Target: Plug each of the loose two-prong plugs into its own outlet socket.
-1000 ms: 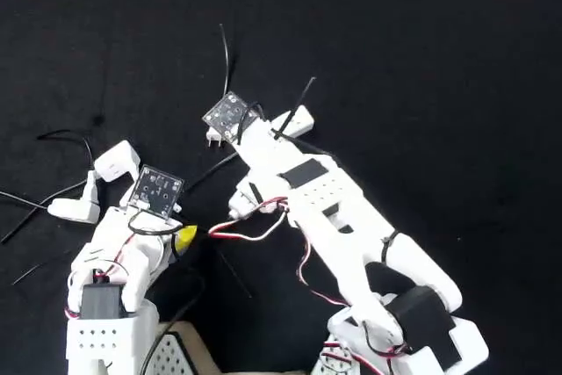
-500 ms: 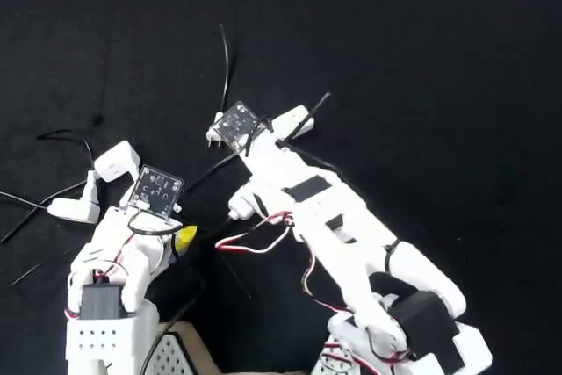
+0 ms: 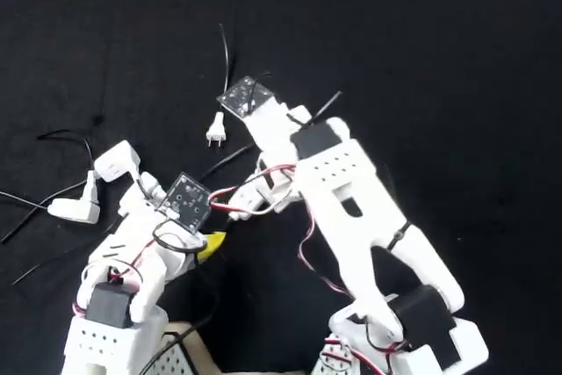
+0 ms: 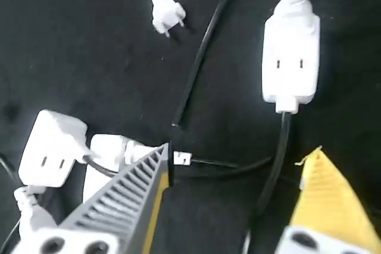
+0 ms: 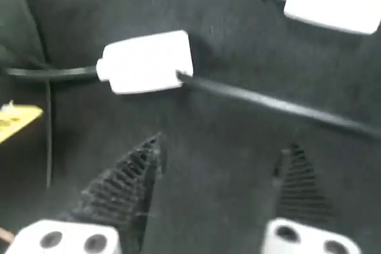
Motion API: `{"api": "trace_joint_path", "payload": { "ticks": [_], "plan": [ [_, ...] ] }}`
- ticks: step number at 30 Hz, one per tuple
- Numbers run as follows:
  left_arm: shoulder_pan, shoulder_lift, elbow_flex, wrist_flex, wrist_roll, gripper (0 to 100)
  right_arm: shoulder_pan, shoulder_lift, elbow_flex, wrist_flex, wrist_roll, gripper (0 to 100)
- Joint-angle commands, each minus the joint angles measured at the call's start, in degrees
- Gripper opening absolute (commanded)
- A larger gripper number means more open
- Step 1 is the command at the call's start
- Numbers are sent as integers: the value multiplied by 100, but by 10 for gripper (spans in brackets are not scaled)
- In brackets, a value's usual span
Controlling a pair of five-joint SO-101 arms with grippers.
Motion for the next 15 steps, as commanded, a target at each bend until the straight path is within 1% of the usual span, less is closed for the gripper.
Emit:
{"api": "trace_joint_path", "payload": {
  "ticks": [1,4,7,10,12,15],
  "plan": [
    [224,9,-338,-149,176,344,273,-22,-426,536,18,165],
    [523,18,-303,-273,325,344,730,-22,-409,668,18,79],
    [532,352,-356,-624,404,344,1266,-22,-409,633,62,17],
    [567,1222,-497,-1116,404,344,1679,-13,-207,246,70,27],
    [576,2013,-716,-1503,404,344,1864,-13,22,-237,114,29],
    [611,3323,-1165,-2154,404,344,2119,-22,453,-1055,527,28]
  ]
}}
